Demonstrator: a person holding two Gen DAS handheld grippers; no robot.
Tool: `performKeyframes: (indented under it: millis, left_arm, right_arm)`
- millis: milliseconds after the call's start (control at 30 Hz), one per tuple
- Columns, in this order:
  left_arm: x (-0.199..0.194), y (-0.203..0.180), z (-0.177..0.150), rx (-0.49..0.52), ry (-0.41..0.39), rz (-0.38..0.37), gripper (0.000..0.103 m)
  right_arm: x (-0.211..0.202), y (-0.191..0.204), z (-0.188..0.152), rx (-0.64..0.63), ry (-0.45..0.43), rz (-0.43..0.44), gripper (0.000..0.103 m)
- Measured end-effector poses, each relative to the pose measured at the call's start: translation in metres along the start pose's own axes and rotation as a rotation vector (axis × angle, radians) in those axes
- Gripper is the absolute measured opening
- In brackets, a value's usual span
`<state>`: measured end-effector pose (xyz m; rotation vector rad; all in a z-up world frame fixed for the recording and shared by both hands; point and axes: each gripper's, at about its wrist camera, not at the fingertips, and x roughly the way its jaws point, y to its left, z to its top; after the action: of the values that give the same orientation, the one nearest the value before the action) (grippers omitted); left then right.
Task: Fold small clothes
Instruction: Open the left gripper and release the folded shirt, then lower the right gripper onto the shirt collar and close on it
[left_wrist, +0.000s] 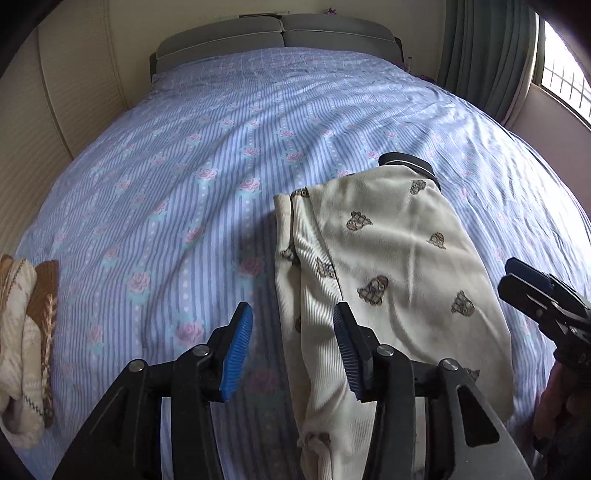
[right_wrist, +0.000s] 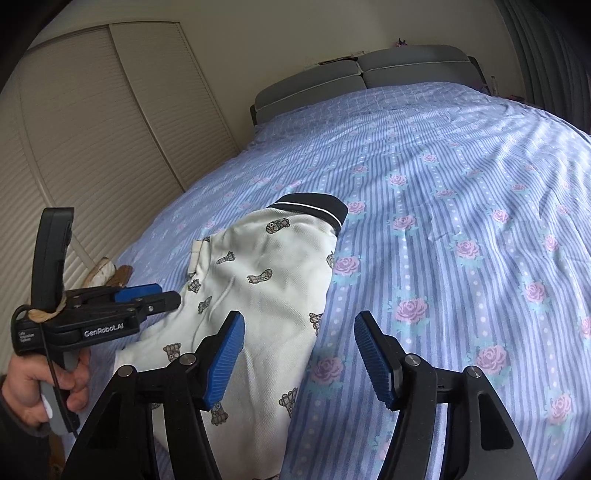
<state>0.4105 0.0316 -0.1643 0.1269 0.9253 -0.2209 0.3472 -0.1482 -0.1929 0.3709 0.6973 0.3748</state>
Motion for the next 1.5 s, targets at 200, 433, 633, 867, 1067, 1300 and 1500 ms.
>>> performKeyframes:
  millis: [200,433,633,867,1067,1300,1500]
  left_arm:
    - [-0.007,0.007,-0.041,-0.055,0.007,0.036,0.051]
    - [0.000,0.019,-0.057,-0.133,-0.002,0.040,0.054]
    - [-0.020,0.014,-0.061,-0.160,-0.061,0.063,0.056]
    - [-0.042,0.001,-0.093,-0.280,-0.056,0.062,0.062]
    - [-0.049,-0.004,-0.118,-0.397,-0.055,0.054,0.062]
    - [-0.050,-0.017,-0.122,-0.501,-0.071,0.024,0.062]
    - [-0.043,-0.027,-0.124,-0.582,-0.079,0.095,0.066]
  right_arm:
    - [0.000,0.012,-0.005,-0.073,0.026,-0.003,0.064]
    - [0.014,0.016,-0.012,-0.158,0.094,-0.125,0.064]
    - [0.012,0.008,-0.012,-0.129,0.092,-0.116,0.064]
    - [-0.006,0.005,-0.005,-0.095,0.029,-0.050,0.064]
    - [-0.014,0.008,-0.003,-0.102,0.020,-0.003,0.064]
    - [-0.021,0.005,0.001,-0.072,0.026,0.049,0.064]
    - [-0.023,-0.009,0.012,0.049,0.056,0.137,0.064]
